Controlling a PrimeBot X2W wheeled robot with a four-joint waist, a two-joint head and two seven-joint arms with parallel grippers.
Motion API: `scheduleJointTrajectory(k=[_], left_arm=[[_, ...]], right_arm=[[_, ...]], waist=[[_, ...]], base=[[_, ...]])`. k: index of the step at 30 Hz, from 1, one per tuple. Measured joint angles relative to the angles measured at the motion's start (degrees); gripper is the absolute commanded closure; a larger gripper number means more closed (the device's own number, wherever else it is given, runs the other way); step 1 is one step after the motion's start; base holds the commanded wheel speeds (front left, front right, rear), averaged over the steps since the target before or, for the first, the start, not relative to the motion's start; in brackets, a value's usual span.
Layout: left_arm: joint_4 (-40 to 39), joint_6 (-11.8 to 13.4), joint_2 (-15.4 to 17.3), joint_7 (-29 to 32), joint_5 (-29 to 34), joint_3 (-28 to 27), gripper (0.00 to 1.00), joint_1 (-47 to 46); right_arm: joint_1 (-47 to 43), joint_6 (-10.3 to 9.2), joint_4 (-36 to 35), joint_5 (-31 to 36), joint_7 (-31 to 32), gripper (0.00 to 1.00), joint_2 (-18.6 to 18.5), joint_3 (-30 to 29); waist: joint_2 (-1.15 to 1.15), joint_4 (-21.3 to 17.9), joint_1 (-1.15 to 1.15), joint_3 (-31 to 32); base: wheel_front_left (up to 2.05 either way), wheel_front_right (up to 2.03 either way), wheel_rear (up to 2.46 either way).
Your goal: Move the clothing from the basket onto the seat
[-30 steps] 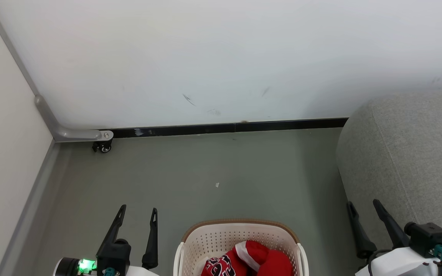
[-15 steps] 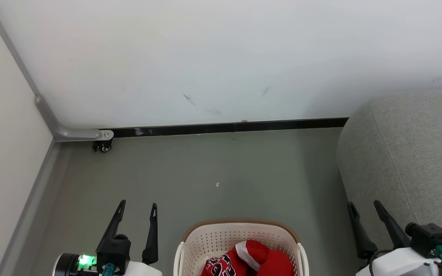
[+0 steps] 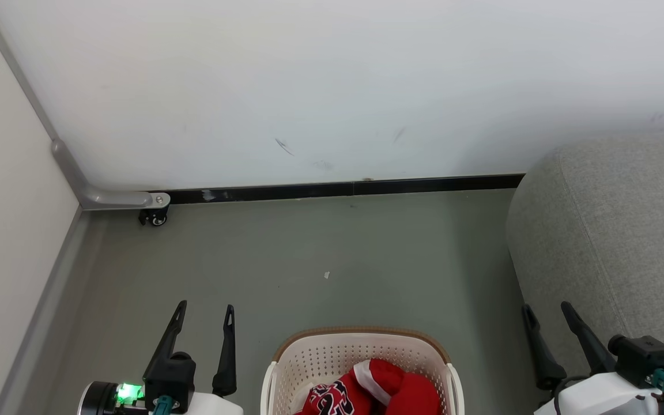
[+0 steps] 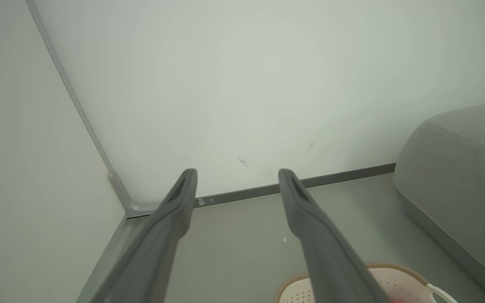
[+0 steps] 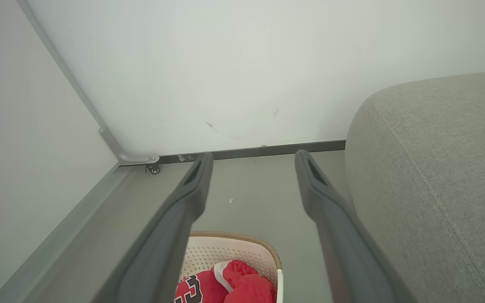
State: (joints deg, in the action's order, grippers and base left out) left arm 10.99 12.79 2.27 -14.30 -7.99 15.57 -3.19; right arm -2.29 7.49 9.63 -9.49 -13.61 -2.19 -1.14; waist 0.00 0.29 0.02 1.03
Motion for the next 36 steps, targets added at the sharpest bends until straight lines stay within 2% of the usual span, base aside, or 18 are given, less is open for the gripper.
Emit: scheduleJointTrajectory(k=[17, 36], left_arm=[[1.4, 0.0, 0.1, 0.0, 0.2, 0.0, 0.0, -2.0], [9.4, -4.7, 0.5, 0.0, 3.2, 5.9, 0.0, -5.6]], right_arm=[[0.0, 0.0, -0.2, 0.0, 0.0, 0.0, 0.0, 0.0], [0.3, 0.0, -4.5, 0.2, -0.1, 0.0, 0.0, -3.5]], waist=[[0.0, -0.2, 0.0, -1.4], [0.0, -1.6, -0.01, -5.5]], base=[[0.0, 0.0, 0.0], [0.0, 0.0, 0.0]])
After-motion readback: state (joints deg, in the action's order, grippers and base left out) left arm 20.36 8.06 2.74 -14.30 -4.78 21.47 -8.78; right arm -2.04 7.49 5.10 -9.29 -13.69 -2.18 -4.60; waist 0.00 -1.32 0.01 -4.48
